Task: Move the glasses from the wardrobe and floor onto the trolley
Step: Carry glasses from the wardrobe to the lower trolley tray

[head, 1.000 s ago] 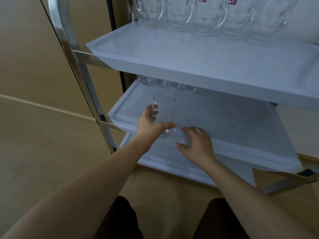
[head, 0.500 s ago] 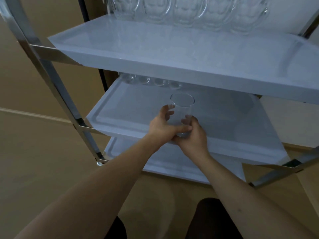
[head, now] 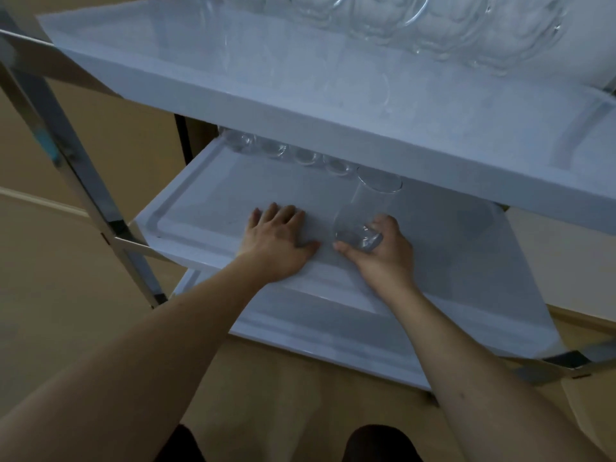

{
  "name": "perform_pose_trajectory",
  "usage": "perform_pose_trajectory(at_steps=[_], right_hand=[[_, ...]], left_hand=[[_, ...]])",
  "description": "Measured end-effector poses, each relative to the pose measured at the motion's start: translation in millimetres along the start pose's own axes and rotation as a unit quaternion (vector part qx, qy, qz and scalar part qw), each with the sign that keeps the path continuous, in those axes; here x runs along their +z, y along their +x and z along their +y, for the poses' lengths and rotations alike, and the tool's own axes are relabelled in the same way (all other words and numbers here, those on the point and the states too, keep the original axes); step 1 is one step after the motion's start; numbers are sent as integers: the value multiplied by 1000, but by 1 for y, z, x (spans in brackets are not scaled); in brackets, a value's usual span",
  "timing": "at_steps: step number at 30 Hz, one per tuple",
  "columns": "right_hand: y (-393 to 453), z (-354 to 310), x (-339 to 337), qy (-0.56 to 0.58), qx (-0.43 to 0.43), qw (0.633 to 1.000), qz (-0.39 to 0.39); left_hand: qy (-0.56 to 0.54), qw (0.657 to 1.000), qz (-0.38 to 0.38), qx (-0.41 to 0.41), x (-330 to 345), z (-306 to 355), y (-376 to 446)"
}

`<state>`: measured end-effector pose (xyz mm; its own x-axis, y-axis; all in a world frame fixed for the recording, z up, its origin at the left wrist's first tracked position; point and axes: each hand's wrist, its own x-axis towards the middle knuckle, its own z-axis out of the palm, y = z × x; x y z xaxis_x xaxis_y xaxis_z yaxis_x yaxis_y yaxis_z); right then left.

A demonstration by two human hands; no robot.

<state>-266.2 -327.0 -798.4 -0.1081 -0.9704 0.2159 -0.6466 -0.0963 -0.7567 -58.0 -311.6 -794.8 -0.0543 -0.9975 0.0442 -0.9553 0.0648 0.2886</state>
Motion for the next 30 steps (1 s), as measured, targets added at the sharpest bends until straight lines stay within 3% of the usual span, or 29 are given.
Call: perform_pose_trajectory(at_steps=[9,16,25,30], right_hand=[[61,5,12,-16,-7,999,46],[113,4,19,-61,39,995,74],[157,1,31,-82,96,989,81],[163,5,41,-136,72,984,92]], left_hand=[[24,999,32,14,8,0,2],[10,997,72,20,9,-1,2],[-14,997,77,24,7,-2,-1],[-14,997,74,22,8,-1,0]])
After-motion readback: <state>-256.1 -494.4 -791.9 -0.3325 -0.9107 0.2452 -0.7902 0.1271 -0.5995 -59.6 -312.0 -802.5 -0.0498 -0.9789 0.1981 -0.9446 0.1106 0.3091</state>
